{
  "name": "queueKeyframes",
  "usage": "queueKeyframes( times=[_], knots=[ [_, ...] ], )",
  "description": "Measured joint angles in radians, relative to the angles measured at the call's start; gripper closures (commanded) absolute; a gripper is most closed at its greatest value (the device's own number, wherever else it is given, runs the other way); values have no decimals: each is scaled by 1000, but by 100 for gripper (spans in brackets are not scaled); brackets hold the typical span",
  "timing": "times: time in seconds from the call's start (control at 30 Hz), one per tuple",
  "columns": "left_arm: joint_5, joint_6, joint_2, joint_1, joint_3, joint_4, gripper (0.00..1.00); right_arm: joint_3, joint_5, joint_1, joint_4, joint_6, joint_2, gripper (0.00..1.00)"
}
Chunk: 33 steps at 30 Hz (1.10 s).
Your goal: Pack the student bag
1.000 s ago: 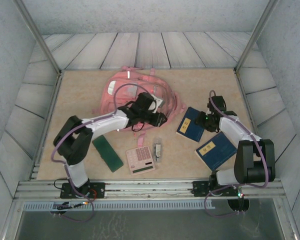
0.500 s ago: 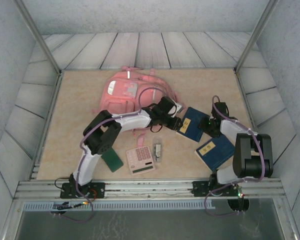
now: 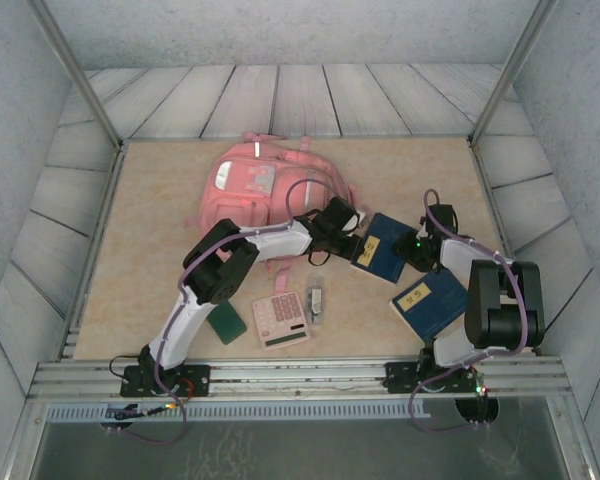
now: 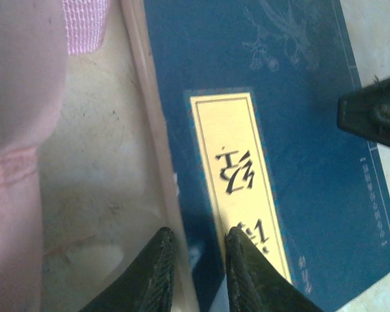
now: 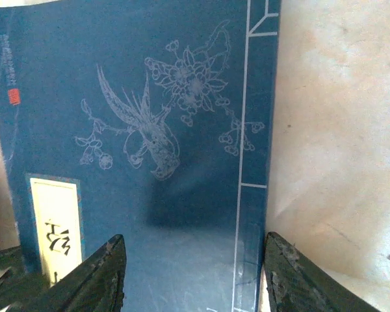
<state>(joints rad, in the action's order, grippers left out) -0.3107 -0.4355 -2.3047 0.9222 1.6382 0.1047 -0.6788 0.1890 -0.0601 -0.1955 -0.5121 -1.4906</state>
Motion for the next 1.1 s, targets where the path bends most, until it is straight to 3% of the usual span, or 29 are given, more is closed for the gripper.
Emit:
queueKeyframes(
  times=[0.5, 0.8, 0.97, 1.1],
  knots=[
    [12, -6, -6, -9, 9, 4, 78, 16, 259, -63, 79, -32, 140, 60],
    [8, -6, -6, -6, 8, 0, 76, 47, 357, -51, 145, -74, 84, 74],
    [8, -6, -2, -6, -4, -16, 70, 53, 348, -51, 142, -76, 76, 90],
    [6, 2, 27, -5, -42, -29, 58, 43, 294, -49, 79, -51, 98, 98]
  ],
)
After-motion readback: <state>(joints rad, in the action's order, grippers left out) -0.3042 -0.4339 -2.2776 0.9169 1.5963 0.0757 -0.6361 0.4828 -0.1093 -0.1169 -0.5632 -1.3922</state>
